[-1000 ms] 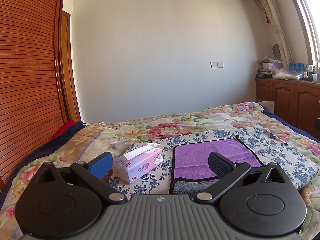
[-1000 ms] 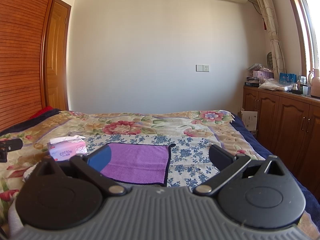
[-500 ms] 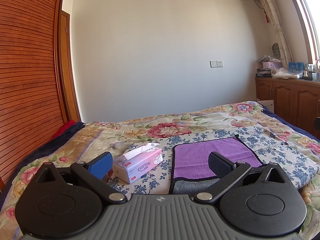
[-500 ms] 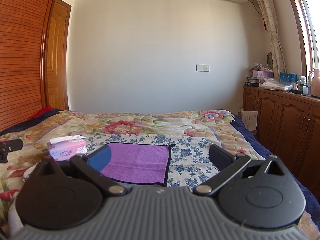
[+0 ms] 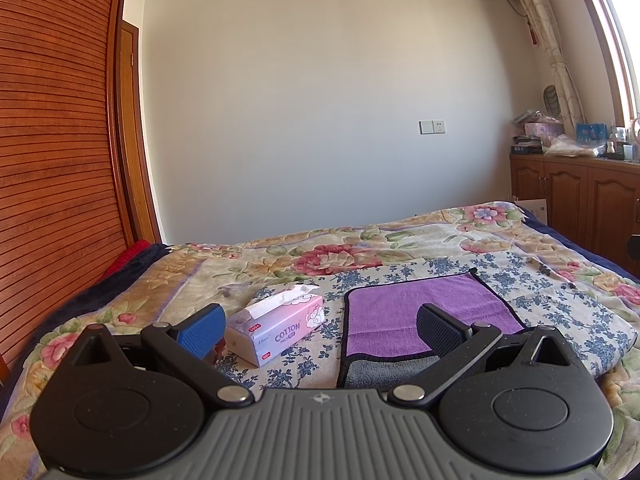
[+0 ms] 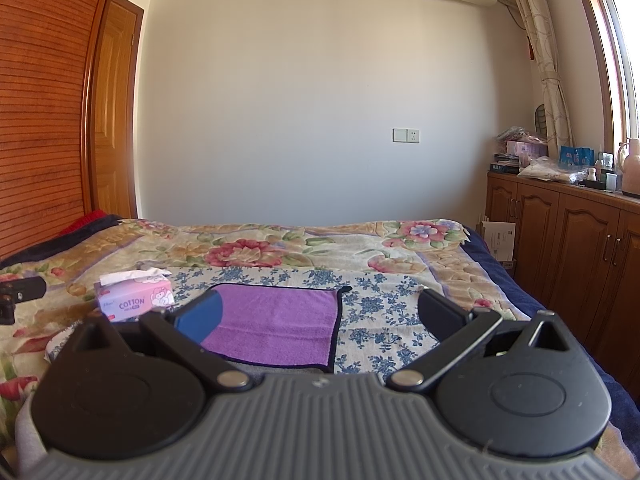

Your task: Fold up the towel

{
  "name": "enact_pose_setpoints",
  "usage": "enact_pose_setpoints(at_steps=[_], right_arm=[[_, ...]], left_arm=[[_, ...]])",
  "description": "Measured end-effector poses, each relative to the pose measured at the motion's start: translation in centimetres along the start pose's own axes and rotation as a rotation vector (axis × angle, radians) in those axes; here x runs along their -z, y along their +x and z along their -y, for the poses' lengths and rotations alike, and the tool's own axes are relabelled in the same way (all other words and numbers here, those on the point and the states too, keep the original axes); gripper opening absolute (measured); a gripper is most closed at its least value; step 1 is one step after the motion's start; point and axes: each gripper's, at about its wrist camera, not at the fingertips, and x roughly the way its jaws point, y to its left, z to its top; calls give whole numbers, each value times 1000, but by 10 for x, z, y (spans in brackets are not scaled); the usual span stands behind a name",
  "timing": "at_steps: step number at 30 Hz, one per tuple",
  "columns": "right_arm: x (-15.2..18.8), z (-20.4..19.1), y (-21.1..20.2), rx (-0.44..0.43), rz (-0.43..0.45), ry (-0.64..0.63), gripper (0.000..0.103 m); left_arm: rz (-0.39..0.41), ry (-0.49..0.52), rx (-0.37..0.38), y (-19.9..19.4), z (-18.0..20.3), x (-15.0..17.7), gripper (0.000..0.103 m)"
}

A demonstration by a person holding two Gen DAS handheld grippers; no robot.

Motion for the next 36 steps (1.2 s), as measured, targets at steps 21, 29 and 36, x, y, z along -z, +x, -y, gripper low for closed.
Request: enact_pose_setpoints(at_steps=[21,29,36], right_arm=[[0,2,9,-11,-22,10,103],[1,-1,21,-43,-54,6,103],[2,-2,41,-59,-101,-7,103]], left_arm=[[-18,20,4,2,15,8,103],[-71,49,24,18,17,9,103],[-132,58,38,37,15,11,103]])
